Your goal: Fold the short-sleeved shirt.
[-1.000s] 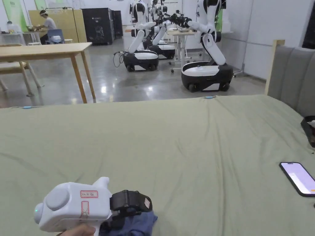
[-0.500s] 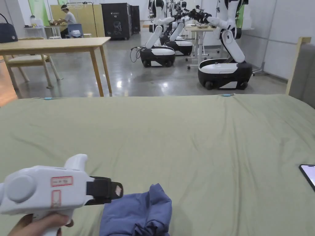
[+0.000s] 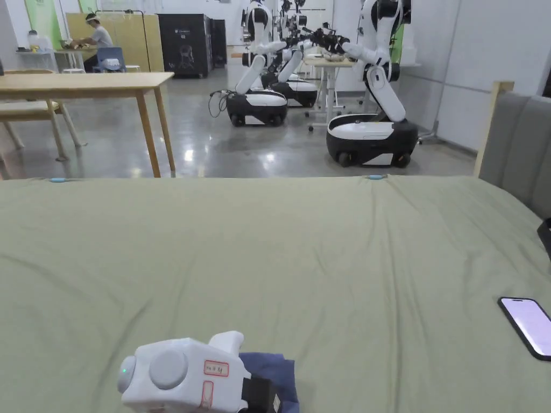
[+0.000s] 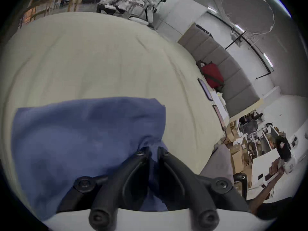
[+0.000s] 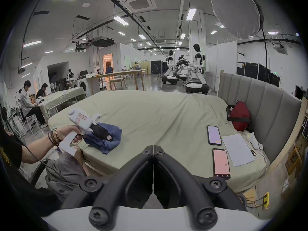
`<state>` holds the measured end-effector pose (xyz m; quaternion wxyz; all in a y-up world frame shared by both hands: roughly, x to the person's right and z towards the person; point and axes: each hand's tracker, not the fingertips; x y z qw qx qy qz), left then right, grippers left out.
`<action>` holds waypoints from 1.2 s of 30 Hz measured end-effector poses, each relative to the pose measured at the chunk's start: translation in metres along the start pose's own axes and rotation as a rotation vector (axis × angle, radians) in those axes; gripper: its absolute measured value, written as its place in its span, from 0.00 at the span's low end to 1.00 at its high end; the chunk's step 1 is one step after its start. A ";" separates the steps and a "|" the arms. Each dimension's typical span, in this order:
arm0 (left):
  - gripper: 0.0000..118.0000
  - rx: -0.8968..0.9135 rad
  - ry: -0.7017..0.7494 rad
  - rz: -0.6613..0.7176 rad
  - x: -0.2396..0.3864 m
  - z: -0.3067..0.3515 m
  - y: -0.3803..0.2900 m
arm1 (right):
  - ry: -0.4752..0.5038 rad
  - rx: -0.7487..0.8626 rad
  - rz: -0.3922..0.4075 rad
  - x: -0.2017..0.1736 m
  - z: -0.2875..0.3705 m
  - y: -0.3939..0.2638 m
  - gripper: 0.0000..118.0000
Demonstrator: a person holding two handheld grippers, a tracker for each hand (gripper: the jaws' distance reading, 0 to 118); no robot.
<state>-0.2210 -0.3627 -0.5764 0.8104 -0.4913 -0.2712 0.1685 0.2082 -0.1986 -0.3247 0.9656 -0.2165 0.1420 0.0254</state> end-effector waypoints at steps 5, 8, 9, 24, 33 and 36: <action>0.09 0.157 0.001 -0.011 -0.003 0.075 -0.015 | -0.010 -0.002 0.015 0.001 -0.006 0.005 0.01; 0.09 0.239 0.018 0.051 -0.022 0.118 -0.033 | 0.015 0.021 -0.008 0.000 -0.013 0.006 0.01; 0.09 0.263 0.036 0.059 -0.029 0.131 -0.038 | 0.024 0.023 -0.008 -0.002 -0.016 0.006 0.01; 0.99 0.231 -0.074 0.231 -0.075 0.111 -0.042 | 0.112 -0.012 0.054 -0.024 -0.044 0.011 0.01; 0.93 0.170 -0.025 0.216 -0.092 0.077 -0.024 | 0.172 -0.016 0.006 -0.030 -0.069 0.014 0.01; 0.93 0.188 -0.035 0.220 -0.094 0.081 -0.028 | 0.374 -0.045 -0.124 -0.042 -0.120 0.015 0.01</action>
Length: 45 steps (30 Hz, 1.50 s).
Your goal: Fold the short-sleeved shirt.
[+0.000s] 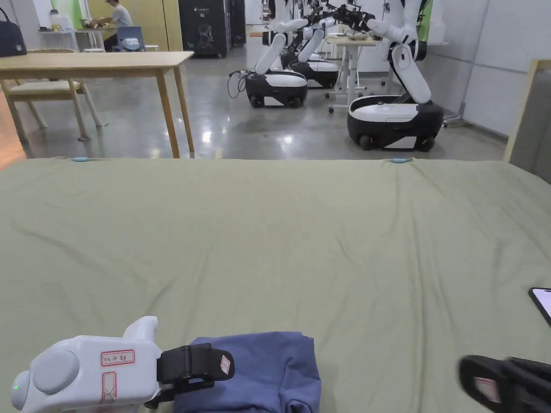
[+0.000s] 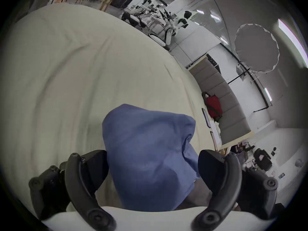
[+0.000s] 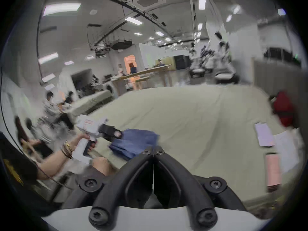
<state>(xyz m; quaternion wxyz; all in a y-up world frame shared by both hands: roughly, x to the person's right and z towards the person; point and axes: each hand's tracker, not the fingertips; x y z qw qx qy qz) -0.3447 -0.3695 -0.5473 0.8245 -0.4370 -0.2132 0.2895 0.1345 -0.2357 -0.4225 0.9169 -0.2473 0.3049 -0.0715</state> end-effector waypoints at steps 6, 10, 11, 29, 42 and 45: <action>0.93 0.029 -0.035 0.055 -0.007 0.012 0.001 | 0.234 -0.170 -0.284 0.022 -0.185 -0.020 0.01; 0.93 0.024 -0.057 0.069 -0.011 0.008 0.003 | 0.242 -0.346 -0.456 0.031 -0.272 -0.056 0.01; 0.93 0.020 -0.059 0.073 -0.011 0.007 0.003 | 0.185 -0.394 -0.463 0.028 -0.280 -0.065 0.01; 0.26 -0.004 -0.033 0.008 -0.013 -0.004 0.002 | 0.250 -0.309 -0.600 0.038 -0.267 -0.077 0.01; 0.25 0.068 -0.013 0.006 -0.100 0.091 0.040 | 0.365 -0.346 -0.528 -0.056 -0.355 -0.060 0.01; 0.25 0.086 0.010 0.005 -0.140 0.128 0.056 | 0.434 -0.368 -0.496 -0.089 -0.384 -0.054 0.01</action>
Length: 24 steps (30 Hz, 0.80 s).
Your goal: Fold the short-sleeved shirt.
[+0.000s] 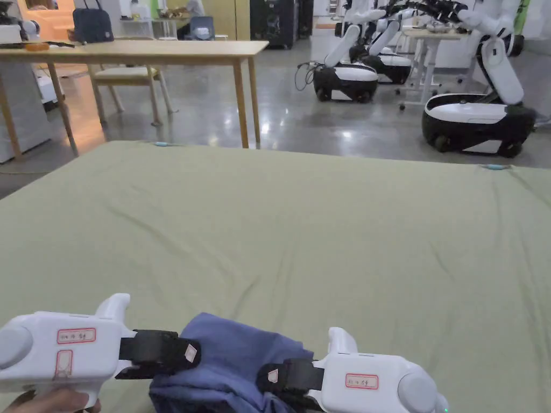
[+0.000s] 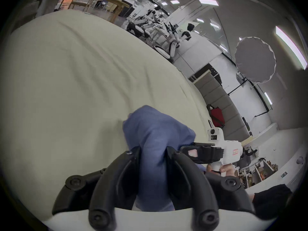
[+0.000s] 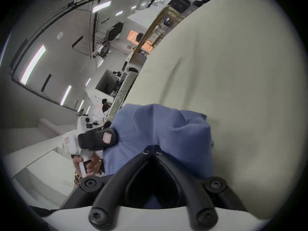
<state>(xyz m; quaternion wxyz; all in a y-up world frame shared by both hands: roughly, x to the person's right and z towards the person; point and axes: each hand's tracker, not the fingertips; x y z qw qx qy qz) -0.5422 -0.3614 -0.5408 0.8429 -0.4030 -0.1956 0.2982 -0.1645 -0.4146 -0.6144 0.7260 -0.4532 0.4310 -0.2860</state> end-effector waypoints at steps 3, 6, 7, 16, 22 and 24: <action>0.24 0.032 0.048 -0.020 -0.041 0.045 0.021 | 0.038 -0.019 0.037 -0.028 -0.018 0.000 0.01; 0.24 0.031 0.138 -0.041 -0.078 0.101 0.044 | 0.078 -0.037 0.082 -0.044 -0.011 0.000 0.01; 0.24 0.029 0.165 -0.046 -0.090 0.118 0.051 | 0.071 -0.038 0.091 -0.045 -0.006 0.000 0.01; 0.48 0.155 0.315 0.085 -0.137 0.165 0.048 | 0.001 0.011 0.082 -0.028 0.032 -0.002 0.01; 0.96 0.372 0.348 0.073 -0.101 0.233 0.059 | 0.006 0.069 0.094 -0.028 0.090 -0.010 0.01; 0.82 0.422 0.318 0.023 -0.033 0.237 0.034 | -0.004 0.113 0.099 -0.029 0.120 -0.015 0.01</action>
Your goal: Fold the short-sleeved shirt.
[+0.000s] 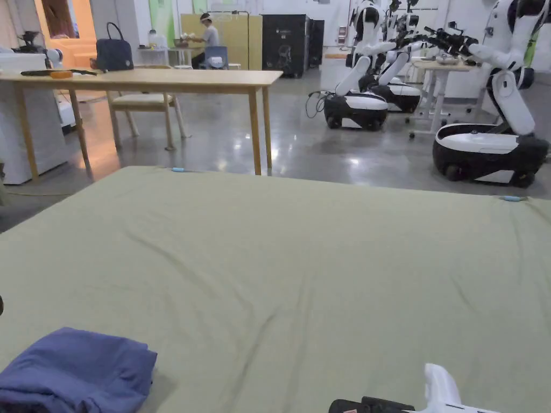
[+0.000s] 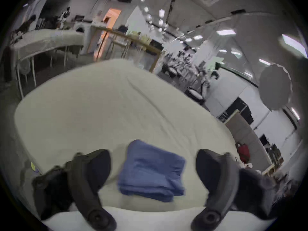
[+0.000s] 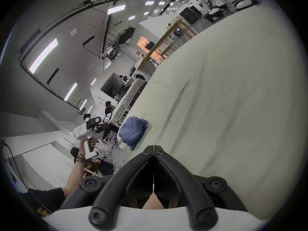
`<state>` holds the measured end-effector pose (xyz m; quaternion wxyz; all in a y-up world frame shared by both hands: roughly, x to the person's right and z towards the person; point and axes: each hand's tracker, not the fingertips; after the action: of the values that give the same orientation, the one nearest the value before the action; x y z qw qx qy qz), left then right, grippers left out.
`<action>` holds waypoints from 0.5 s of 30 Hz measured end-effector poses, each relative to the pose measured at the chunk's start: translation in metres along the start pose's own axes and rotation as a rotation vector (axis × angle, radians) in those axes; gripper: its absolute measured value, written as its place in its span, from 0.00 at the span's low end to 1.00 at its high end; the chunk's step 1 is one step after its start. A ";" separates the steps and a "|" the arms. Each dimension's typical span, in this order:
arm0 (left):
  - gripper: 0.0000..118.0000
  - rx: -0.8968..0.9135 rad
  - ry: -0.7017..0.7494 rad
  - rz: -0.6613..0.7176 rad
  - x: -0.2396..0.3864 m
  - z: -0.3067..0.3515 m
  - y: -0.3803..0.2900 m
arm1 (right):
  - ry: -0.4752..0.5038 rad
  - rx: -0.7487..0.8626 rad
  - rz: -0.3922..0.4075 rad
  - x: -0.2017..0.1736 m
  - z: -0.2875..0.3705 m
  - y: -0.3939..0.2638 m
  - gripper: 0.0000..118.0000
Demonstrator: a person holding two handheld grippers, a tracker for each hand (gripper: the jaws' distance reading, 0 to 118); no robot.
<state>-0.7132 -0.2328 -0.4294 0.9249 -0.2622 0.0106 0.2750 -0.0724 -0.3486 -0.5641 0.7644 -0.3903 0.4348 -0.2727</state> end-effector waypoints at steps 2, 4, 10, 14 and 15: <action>0.28 0.047 -0.054 -0.118 0.062 0.022 -0.023 | -0.002 0.055 -0.006 0.002 0.032 -0.002 0.01; 0.05 0.067 -0.021 -0.220 0.114 0.021 -0.048 | -0.033 0.109 -0.001 0.003 0.061 -0.004 0.01; 0.04 0.069 -0.136 -0.382 0.242 -0.037 -0.119 | -0.241 0.283 0.119 -0.016 0.154 0.004 0.01; 0.04 0.174 -0.094 -0.546 0.354 -0.074 -0.143 | -0.482 0.439 0.400 -0.063 0.203 0.034 0.01; 0.04 0.213 -0.089 -0.588 0.376 -0.086 -0.143 | -0.556 0.469 0.474 -0.070 0.207 0.045 0.01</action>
<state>-0.3102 -0.1874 -0.4966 0.9866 -0.1437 -0.0773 0.0042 0.0799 -0.1967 -0.5048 0.9619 -0.1539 0.2163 -0.0656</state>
